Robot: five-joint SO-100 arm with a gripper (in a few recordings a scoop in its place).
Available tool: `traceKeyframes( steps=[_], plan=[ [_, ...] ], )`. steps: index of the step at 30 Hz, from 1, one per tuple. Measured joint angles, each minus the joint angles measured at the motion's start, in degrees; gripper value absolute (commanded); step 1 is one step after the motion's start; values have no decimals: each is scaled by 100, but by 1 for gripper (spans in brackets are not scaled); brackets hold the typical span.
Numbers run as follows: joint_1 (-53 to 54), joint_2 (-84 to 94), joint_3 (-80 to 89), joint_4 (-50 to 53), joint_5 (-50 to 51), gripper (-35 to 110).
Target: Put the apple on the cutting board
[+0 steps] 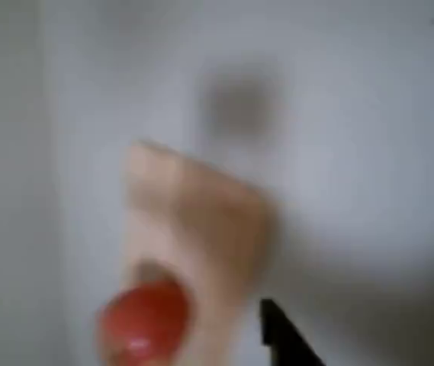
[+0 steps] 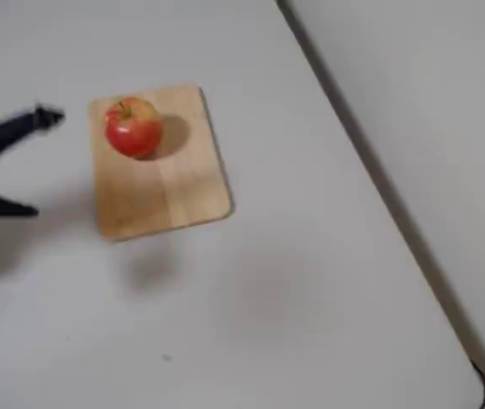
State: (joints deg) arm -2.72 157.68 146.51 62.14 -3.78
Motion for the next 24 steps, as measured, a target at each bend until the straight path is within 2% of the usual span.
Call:
traceKeyframes(
  steps=[4, 7, 14, 24],
  plan=[
    [-18, 896, 1143, -62, 0, 40],
    [-141, 1960, 1802, 281, 0, 28],
    [0, 2909, 2382, 571, -53, 2],
    [62, 3023, 2531, 571, -149, 0]
  ],
)
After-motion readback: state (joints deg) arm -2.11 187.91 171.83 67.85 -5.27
